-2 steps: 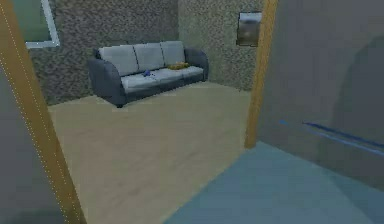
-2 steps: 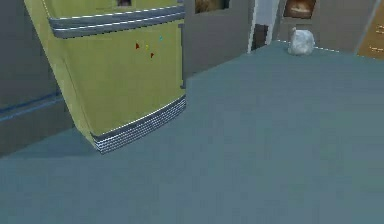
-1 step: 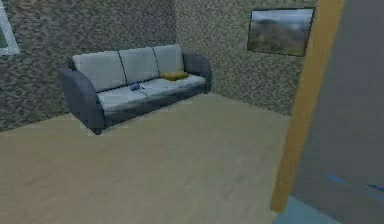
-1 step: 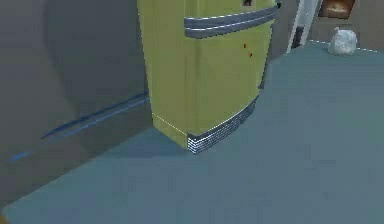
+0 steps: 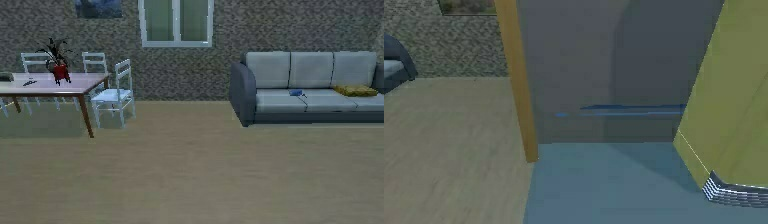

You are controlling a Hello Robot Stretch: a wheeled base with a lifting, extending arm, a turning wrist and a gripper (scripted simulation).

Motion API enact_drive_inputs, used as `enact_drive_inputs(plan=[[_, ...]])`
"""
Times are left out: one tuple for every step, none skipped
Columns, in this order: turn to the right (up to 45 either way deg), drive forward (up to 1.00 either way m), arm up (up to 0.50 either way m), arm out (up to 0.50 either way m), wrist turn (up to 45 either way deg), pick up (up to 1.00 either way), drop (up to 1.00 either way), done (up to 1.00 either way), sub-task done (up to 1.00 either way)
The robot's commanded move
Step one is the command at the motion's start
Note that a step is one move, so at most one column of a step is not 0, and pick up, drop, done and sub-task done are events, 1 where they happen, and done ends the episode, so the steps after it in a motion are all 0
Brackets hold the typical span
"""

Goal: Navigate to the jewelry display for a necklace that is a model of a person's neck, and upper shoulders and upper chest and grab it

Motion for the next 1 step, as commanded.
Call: enact_drive_inputs(plan=[[-15.0, 0.0, 0.0, 0.0, 0.0, 0.0, 0.0, 0.0, 0.0]])
